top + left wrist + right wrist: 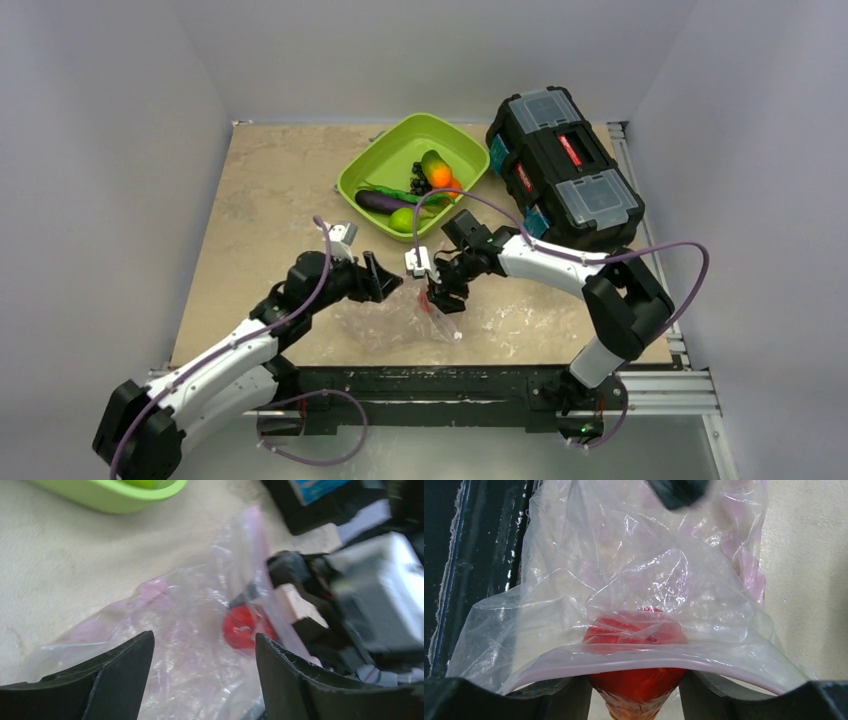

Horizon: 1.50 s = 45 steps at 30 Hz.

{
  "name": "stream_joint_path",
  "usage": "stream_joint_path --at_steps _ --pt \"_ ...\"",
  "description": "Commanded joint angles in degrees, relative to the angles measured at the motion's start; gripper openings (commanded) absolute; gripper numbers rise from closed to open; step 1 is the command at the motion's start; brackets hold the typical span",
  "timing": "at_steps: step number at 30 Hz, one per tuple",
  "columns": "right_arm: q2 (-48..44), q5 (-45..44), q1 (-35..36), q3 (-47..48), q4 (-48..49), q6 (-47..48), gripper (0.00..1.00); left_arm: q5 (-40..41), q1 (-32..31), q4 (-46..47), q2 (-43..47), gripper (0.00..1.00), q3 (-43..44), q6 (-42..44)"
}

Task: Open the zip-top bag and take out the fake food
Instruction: Pick up the fake fruit from the zipper food storage bag, then place the fake fruit in the bin.

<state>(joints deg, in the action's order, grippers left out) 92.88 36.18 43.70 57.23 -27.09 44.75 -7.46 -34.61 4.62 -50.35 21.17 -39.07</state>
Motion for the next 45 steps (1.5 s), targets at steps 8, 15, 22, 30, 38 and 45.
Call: stream_joint_path --at_steps 8,15,22,30,38,45 --pt "0.6 6.4 -1.7 4.6 -6.7 5.8 0.00 -15.7 -2.9 -10.0 2.3 0.83 2.2 14.0" --pt "1.3 7.0 -2.8 6.0 -10.6 9.5 0.00 -4.0 -9.5 -17.5 -7.1 0.82 8.5 16.2" --pt "1.2 6.3 -3.8 6.9 -13.9 12.3 0.00 5.9 -9.8 -21.8 -12.3 0.17 10.9 13.6" --pt "-1.5 10.1 -7.5 7.3 -16.6 14.8 0.00 12.4 -9.8 -25.3 -8.7 0.07 11.0 11.7" --pt "-1.7 20.9 -11.5 9.1 -21.6 18.5 0.00 11.0 -9.8 -24.1 -9.8 0.07 11.0 11.0" --pt "-5.7 17.5 -17.2 7.5 -16.3 13.6 0.00 13.0 -9.8 -25.3 -5.0 0.07 10.3 10.3"
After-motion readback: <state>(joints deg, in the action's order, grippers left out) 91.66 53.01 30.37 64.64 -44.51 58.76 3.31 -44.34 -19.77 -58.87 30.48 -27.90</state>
